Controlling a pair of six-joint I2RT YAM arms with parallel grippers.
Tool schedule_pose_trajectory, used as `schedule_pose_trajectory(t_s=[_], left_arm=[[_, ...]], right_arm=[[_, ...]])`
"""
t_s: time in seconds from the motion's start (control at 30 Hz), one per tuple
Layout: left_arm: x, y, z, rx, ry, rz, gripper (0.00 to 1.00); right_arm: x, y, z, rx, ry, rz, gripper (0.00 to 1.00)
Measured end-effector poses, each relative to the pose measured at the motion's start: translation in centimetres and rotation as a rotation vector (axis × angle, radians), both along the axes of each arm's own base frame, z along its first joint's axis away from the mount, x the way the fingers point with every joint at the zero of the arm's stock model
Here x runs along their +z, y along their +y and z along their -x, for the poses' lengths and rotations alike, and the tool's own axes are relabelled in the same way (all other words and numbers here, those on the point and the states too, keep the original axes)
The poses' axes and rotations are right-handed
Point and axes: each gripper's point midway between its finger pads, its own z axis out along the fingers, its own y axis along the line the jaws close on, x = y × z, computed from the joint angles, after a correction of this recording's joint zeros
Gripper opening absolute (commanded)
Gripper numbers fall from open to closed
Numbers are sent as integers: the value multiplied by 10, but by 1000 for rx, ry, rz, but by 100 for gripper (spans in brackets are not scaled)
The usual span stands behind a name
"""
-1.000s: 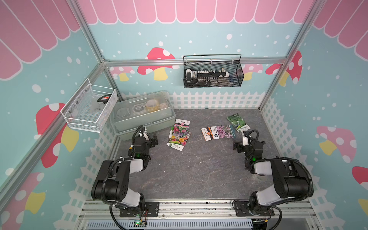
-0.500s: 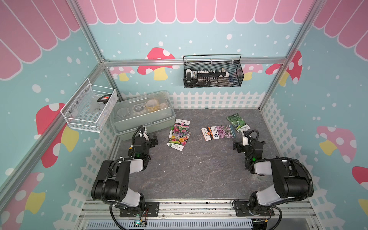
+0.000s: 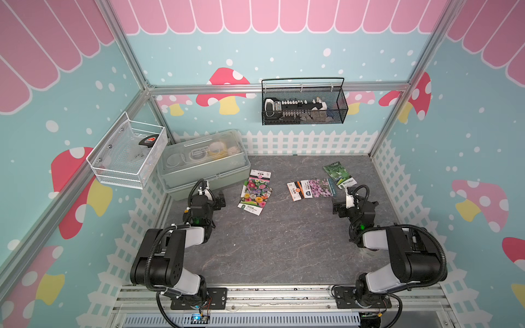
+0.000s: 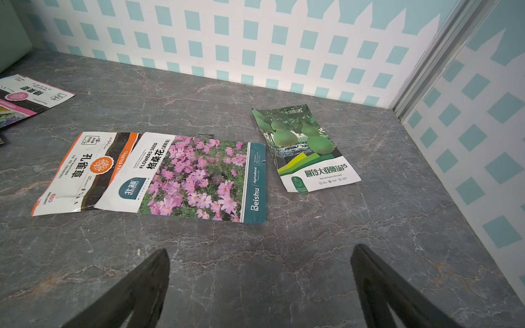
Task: Arrange the seed packets in a row
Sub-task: Pick up the seed packet from the center of the board.
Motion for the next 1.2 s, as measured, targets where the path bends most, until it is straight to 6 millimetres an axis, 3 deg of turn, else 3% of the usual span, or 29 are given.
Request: schedule_pose_trajectory(t_s=[0.13, 0.2, 0.3, 0.4, 0.5, 0.57, 0.67, 0.87, 1.03, 1.2], left_arm=[[0, -6, 2, -9, 50, -18, 99], [14, -9, -1, -16, 50, -20, 99], [51, -13, -8, -20, 22, -11, 99], [90, -26, -15, -30, 4, 35, 99], [113, -51, -16, -69, 35, 95, 99], [114, -68, -15, -95, 88, 138, 99], [102, -90, -14, -97, 195, 217, 99], [38, -127, -4, -105, 415, 306, 99], [12, -147, -5, -132, 465, 326, 99], [-16, -157, -27, -141, 495, 337, 96]], right_arm=[[2, -2, -5, -9, 77, 0, 99], [22, -6, -20, -39, 100, -15, 99], [69, -9, -45, -74, 99, -79, 99], [103, 6, -57, -6, 95, -193, 99], [108, 32, -52, 77, 139, -411, 99], [109, 53, -51, 158, 156, -592, 99], [110, 84, -62, 293, 186, -854, 99], [78, 143, -83, 421, 374, -1140, 99], [93, 209, -101, 554, 441, -1098, 98], [106, 281, -119, 600, 501, -898, 95]])
